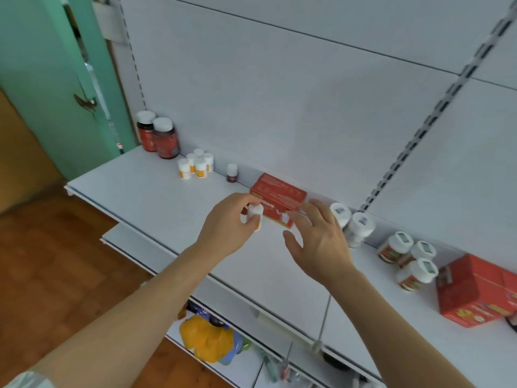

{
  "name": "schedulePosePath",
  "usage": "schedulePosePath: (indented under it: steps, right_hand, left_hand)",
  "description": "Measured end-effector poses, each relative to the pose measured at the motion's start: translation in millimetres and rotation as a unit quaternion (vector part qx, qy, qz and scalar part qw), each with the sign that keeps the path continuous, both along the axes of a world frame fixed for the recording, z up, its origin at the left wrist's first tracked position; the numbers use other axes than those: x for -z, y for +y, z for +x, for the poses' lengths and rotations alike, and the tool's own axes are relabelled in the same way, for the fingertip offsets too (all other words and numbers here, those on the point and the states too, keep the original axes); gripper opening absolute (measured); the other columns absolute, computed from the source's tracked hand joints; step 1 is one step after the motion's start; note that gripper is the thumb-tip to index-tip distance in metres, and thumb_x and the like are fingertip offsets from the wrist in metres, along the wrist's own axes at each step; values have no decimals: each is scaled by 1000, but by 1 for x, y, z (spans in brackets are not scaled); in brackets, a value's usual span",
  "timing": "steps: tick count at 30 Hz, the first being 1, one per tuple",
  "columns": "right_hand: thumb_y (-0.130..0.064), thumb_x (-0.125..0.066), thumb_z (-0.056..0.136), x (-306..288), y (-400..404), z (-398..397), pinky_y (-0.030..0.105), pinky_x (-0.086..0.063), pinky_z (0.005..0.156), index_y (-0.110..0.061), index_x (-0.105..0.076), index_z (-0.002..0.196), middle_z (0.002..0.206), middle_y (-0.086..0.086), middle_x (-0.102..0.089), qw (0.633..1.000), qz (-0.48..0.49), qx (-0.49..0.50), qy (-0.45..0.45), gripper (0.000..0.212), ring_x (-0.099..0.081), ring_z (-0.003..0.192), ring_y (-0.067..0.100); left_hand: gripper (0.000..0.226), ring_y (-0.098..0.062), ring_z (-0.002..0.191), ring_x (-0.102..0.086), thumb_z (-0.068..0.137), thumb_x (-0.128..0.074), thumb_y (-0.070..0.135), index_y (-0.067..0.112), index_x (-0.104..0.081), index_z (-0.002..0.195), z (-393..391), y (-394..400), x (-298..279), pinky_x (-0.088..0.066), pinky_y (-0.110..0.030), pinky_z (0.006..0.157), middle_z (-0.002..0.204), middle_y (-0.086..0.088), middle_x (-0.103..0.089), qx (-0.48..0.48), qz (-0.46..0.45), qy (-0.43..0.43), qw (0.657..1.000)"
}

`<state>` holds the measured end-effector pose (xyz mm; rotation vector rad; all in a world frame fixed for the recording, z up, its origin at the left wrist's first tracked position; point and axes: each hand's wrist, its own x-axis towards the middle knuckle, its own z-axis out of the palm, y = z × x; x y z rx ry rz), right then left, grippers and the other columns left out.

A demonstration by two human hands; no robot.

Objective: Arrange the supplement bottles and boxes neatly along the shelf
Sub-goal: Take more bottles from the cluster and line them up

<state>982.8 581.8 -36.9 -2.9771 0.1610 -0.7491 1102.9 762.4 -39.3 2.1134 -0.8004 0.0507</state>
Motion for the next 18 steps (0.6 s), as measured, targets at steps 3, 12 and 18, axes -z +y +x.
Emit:
schedulePosePath:
  steps: [3,12,18]
  right_hand:
    - [-37,-57,89,0,10,33,52,-48,96,-13,-66,116,123,11,-61,1000,4,-30,0,38,-47,127,37]
    - [-34,-59,89,15,55,113,52,-47,100,-10,-67,116,122,16,-61,997,16,-80,-7,37,-48,125,39]
    - [-32,-63,87,22,82,162,51,-49,97,-9,-67,114,122,15,-62,999,8,-46,-6,36,-49,125,36]
  left_hand:
    - [26,-7,92,-58,88,-65,23,24,-62,114,27,18,-1,-53,-30,84,109,11,-62,-44,17,-1,999]
    - [29,-10,93,-57,90,-63,23,23,-61,119,100,72,3,-50,-31,83,111,8,-61,-98,105,-23,989]
    - [38,-20,101,-58,89,-64,26,20,-60,126,170,81,4,-51,-36,82,119,2,-59,-22,148,-85,985]
